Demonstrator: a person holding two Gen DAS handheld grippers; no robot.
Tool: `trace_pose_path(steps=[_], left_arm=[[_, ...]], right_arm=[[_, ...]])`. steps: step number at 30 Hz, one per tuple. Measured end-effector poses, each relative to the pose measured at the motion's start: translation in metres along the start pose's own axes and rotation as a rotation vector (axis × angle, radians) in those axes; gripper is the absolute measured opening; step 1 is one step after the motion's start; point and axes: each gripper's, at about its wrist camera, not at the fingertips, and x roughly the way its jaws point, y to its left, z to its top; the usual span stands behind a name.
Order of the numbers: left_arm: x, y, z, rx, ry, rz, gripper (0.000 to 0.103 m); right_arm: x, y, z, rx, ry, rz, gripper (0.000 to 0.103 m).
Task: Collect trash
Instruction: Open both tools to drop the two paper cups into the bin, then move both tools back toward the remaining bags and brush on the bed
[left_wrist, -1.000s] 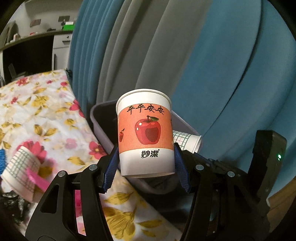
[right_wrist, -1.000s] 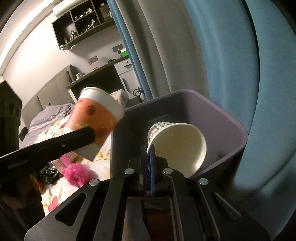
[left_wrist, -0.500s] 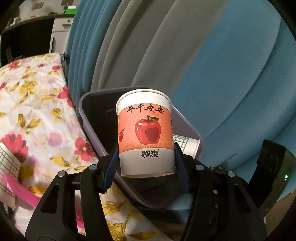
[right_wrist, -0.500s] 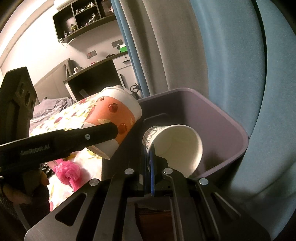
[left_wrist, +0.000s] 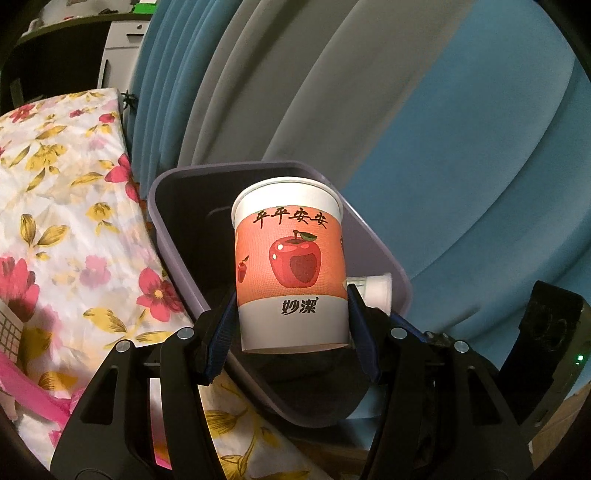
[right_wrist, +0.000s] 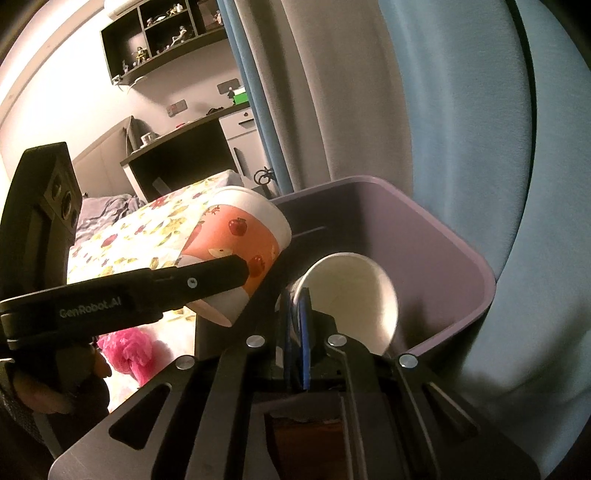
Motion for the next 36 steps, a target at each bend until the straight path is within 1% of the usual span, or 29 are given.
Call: trace_pose_path(steps=[2,4,8,10,12,14,16,18,19,22,25,27,29,30,33,36], left_arm=[[0.001,0.001,0.0,-0.006,0.002,-0.008,0.056],[0.002,0.002,0.0,-0.01,0.005,-0.015,0.056],[0.006,0.004,-0.001,-0.021,0.011,-0.016,0.056],[0.007,0.005,-0.002,-0.022,0.016,-0.016,0.056],[0.007,0.004,-0.001,-0.015,0.018,-0.016,0.058],[0.005,0.005,-0.001,-0.018,0.016,-0.015,0.064],[-0.001,0.006,-0.001,-0.023,-0.002,-0.015,0.08],[-0.009,0.006,-0.001,-0.032,-0.023,-0.006,0.086],[-0.015,0.006,-0.002,-0.038,-0.028,-0.009,0.089],[-0.035,0.002,-0.009,-0.042,-0.059,-0.014,0.092],[-0.06,-0.006,-0.022,-0.013,-0.108,0.034,0.095],[-0.077,-0.009,-0.031,0.008,-0.133,0.076,0.095],[-0.099,-0.007,-0.043,0.021,-0.166,0.128,0.096],[-0.107,-0.005,-0.048,0.021,-0.177,0.141,0.097],[-0.137,0.008,-0.065,0.0,-0.218,0.197,0.097],[-0.17,0.028,-0.085,-0.011,-0.26,0.282,0.097]], right_arm=[[-0.001,-0.001,0.0,0.005,-0.005,-0.008,0.017],[-0.005,-0.003,-0.001,0.012,-0.014,-0.014,0.03],[-0.019,-0.005,-0.005,0.021,-0.048,-0.034,0.044],[-0.027,-0.005,-0.006,0.022,-0.073,-0.048,0.054],[-0.034,-0.004,-0.009,0.018,-0.092,-0.058,0.057],[-0.044,-0.005,-0.014,0.021,-0.109,-0.052,0.062],[-0.053,-0.006,-0.018,0.025,-0.126,-0.049,0.066],[-0.062,-0.007,-0.023,0.035,-0.141,-0.051,0.069],[-0.069,-0.007,-0.025,0.045,-0.157,-0.049,0.072],[-0.086,-0.005,-0.031,0.069,-0.202,-0.05,0.079],[-0.1,0.001,-0.036,0.086,-0.244,-0.047,0.087],[-0.105,0.008,-0.038,0.085,-0.259,-0.051,0.088],[-0.106,0.017,-0.041,0.079,-0.257,-0.059,0.089],[-0.106,0.022,-0.043,0.075,-0.255,-0.06,0.09],[-0.106,0.039,-0.05,0.05,-0.25,-0.054,0.093],[-0.106,0.062,-0.057,0.019,-0.245,-0.028,0.094]])
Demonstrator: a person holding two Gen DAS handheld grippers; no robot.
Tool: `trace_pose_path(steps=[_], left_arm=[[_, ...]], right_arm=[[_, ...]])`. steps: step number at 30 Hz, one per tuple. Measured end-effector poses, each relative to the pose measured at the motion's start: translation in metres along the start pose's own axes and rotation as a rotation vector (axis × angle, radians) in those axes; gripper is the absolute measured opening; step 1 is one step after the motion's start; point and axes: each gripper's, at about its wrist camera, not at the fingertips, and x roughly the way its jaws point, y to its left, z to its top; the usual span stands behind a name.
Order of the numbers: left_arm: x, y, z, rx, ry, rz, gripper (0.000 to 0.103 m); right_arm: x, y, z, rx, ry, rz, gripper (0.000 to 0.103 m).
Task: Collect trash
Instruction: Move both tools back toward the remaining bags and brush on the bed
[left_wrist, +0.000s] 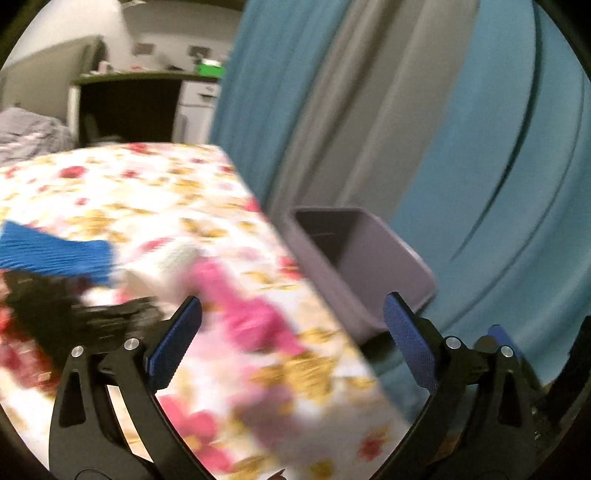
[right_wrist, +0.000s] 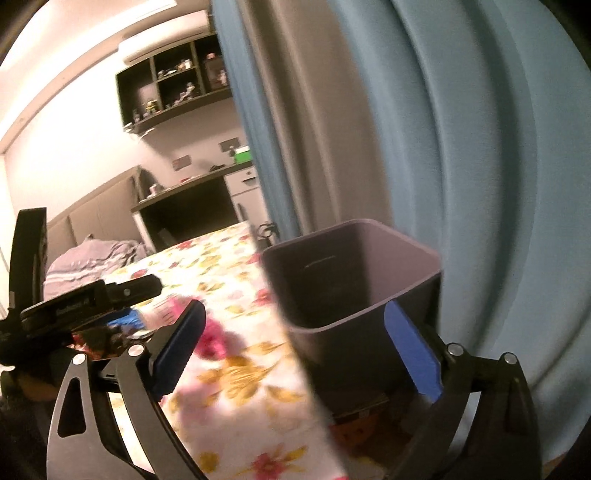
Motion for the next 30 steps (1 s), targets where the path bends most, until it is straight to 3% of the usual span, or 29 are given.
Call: trace_pose_path(steps=[15,22,26,30], left_arm=[[-0.128,0.165,-0.05,-0.154,-0.131,0.372,0.097],[-0.164,0.221,-0.066,-0.231,-0.162,0.469,0.097],[-0.175,0.239,-0.07,-0.268,-0.176,0.472,0.097],[-0.178,0.248,-0.071,-0.275,-0.185,0.472,0.097]], right_arm=[[0.008,0.142,-0.042,-0.157,0.084,0.161,0.094],[0.02,0.195,-0.058,-0.228,0.108,0.181,0.091],[0.027,0.218,-0.065,-0.264,0.135,0.202,0.089],[0.042,0.236,-0.068,-0.288,0.175,0.214,0.079]])
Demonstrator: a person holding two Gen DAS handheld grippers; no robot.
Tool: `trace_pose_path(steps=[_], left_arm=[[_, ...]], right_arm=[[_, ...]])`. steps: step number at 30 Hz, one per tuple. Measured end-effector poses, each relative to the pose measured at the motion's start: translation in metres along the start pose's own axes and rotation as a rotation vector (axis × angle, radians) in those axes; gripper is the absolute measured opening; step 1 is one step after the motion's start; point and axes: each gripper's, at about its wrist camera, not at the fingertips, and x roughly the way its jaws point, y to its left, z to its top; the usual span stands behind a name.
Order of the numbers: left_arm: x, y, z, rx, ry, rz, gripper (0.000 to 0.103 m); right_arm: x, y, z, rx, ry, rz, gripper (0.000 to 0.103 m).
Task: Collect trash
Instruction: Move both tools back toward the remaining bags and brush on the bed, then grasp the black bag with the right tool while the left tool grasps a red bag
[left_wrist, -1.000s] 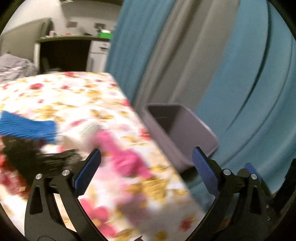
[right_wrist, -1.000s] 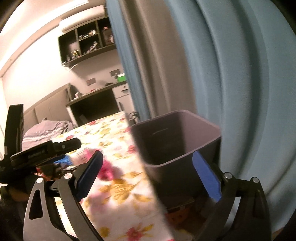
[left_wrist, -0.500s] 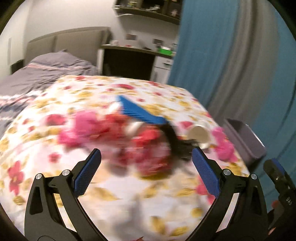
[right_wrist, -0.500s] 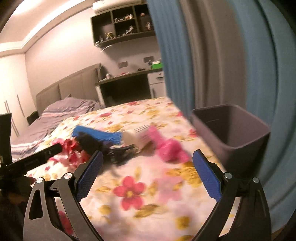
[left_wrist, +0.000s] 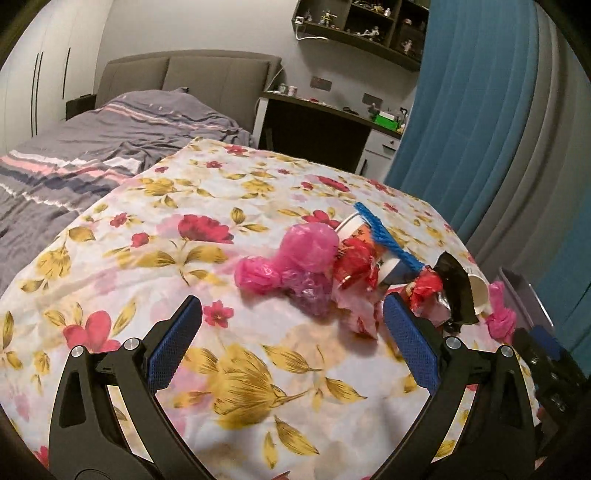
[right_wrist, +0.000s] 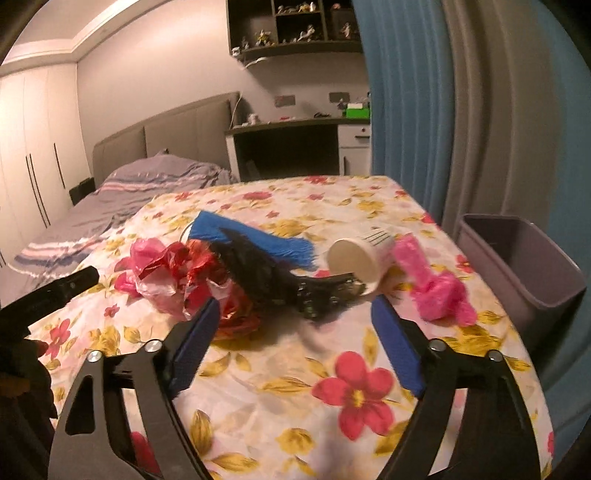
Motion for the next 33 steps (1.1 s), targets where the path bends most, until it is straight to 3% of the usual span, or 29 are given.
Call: trace_pose_path(steps=[4,6,19,25,33], left_arm=[[-0.002,0.007,0.002,-0.006,-0.007,-0.01,0.097],[-0.001,0.01,0.004,-0.009,-0.007,-0.009,0.097],[0.007,0.016,0.008,-0.003,-0.005,-0.028,0.097],[0.013,0.007,0.005,0.017,0.006,-0.045,0.097],[0.016,-0.011,0.002,0.056,0.018,-0.069,0.097]], right_arm=[[0.019,0.009,0.006,0.006,0.036,0.024,0.065],[0.027,0.013,0.008,0.01,0.051,0.036,0.063],[0.06,0.029,0.016,-0.025,0.103,0.059,0.017],[0.062,0.03,0.015,-0.044,0.101,0.061,0.004],[0.05,0.023,0.015,-0.02,0.067,0.069,0.001]])
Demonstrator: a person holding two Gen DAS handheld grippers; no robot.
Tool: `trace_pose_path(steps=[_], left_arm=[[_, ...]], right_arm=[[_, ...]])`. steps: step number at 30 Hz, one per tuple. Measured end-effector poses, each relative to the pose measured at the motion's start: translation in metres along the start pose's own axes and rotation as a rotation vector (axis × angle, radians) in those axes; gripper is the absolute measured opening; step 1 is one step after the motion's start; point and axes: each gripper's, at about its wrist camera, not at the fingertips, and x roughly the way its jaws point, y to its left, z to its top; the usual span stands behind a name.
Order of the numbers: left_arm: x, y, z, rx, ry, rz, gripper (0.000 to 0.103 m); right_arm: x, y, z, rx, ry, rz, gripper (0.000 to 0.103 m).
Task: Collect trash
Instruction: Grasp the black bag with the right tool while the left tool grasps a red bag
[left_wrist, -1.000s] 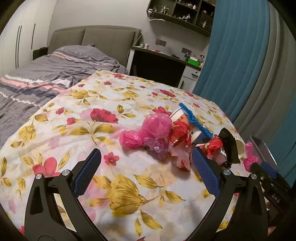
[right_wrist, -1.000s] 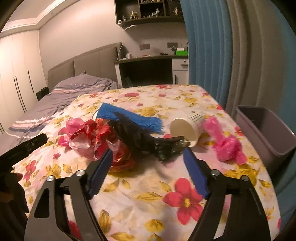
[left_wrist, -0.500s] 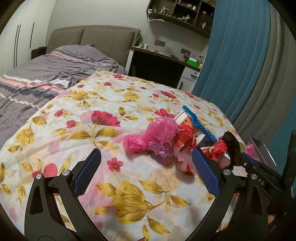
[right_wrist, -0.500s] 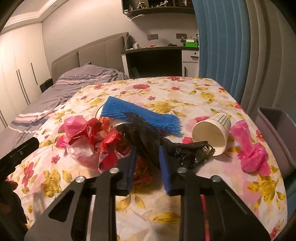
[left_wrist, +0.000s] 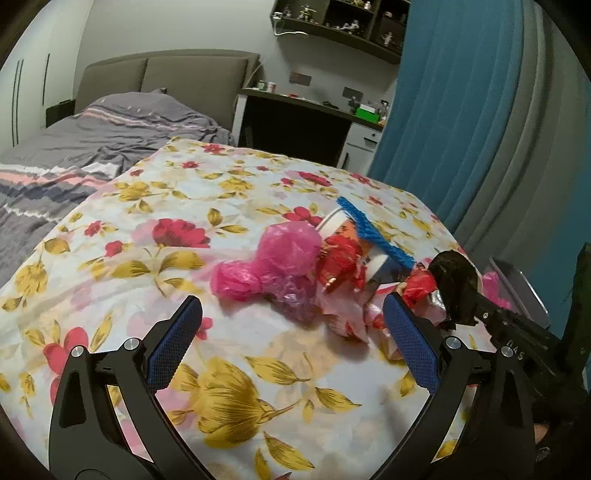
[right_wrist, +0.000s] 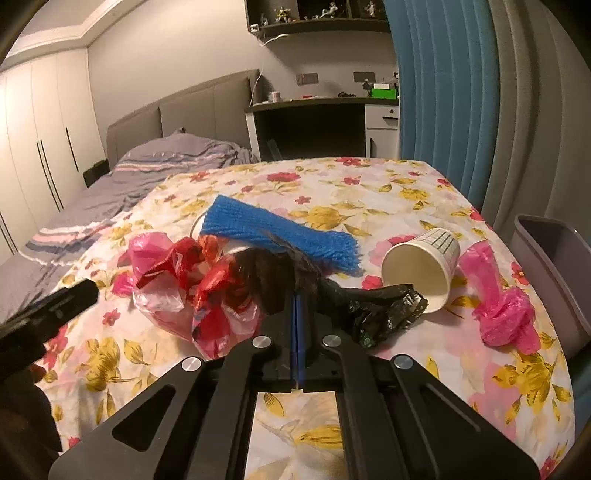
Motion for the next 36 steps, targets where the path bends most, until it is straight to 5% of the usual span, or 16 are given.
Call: trace_pose_path(steps=[15,23,36], left_arm=[[0.019,-0.072,-0.009,0.131,0.038,-0.136,0.097],[0.048,-0.103,-0.004,0.164,0.074,-0.121,0.093],[0.079,-0.109,-0.007,0.176,0.173,-0.094,0.069]], right_arm=[[-0.074,-0.033,0.01,0.113,-0.178,0.053,0.001],[-0.102,-0.064,-0.004,0.169,-0.198,0.029,0.001],[-0.117,-0.089,-0.022,0.224,-0.195,0.006,0.001]])
